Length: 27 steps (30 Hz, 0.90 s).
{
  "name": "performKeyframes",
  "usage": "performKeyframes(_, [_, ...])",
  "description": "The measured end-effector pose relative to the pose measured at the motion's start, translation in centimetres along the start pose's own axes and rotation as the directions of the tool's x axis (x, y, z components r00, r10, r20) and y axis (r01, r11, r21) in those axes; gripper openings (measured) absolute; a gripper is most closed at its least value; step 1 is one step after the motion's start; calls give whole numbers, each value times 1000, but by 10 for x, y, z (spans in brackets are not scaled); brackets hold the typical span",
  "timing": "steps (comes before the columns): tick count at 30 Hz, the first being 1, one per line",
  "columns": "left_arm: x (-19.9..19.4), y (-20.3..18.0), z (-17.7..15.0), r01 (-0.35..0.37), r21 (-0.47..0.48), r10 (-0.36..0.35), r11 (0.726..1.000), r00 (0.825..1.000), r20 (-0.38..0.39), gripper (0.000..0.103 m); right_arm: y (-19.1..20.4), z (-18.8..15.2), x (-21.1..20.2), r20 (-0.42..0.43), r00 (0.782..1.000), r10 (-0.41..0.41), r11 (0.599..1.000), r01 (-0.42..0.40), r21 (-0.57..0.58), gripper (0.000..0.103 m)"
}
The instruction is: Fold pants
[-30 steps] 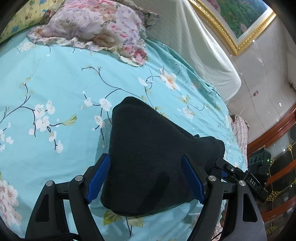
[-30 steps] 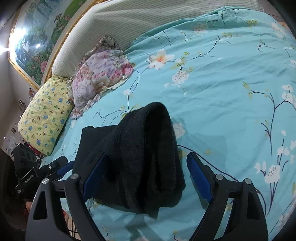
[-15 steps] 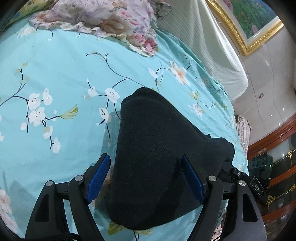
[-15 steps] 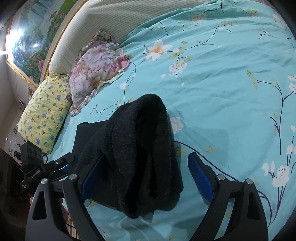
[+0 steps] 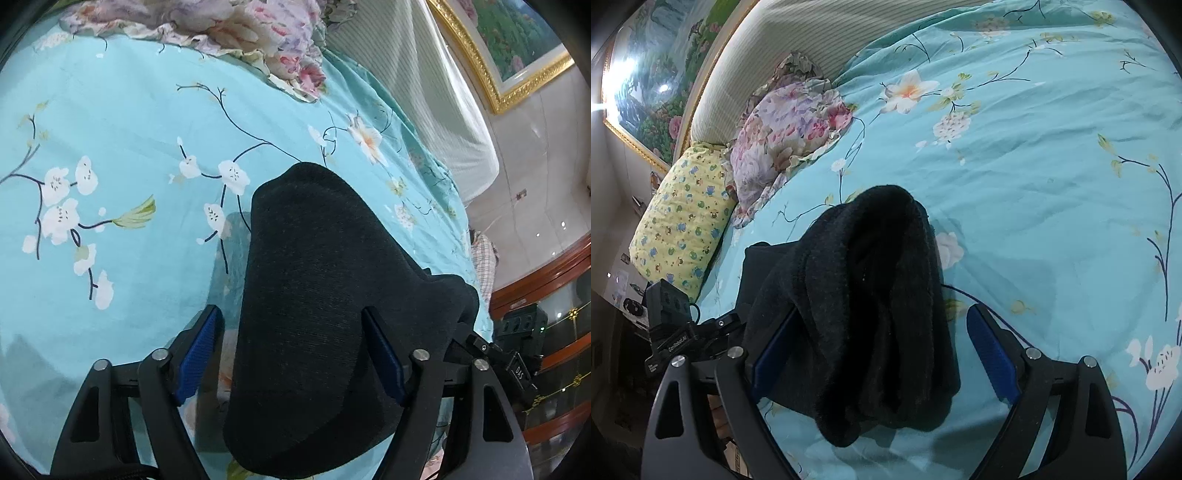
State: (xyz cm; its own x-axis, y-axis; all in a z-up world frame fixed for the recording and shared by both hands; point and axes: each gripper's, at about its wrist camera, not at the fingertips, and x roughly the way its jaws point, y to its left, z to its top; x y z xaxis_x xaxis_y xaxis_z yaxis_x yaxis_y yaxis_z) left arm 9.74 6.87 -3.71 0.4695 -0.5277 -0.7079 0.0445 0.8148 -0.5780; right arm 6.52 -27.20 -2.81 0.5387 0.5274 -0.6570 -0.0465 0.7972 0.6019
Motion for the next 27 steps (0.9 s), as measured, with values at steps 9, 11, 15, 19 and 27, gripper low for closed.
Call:
performKeyframes(9, [9, 5, 3, 4, 15, -4, 1000, 1000, -13, 54, 3, 0, 4, -11, 1000, -1, 1000, 0, -13, 94])
performKeyframes(11, [10, 6, 3, 10, 10, -10, 1000, 1000, -13, 54, 3, 1, 4, -13, 1000, -1, 1000, 1, -17, 95])
performKeyframes(15, [8, 8, 3, 19, -1, -19, 1000, 1000, -14, 50, 1, 0, 5, -12, 1000, 19, 1000, -20, -16, 95])
performKeyframes(19, [3, 4, 1, 17, 10, -17, 1000, 1000, -5, 45, 2, -3, 7, -32, 998, 60, 998, -60, 12, 69])
performKeyframes(27, [-20, 2, 0, 30, 24, -31, 999, 999, 32, 37, 33, -6, -8, 8, 1000, 29, 995, -28, -91, 51])
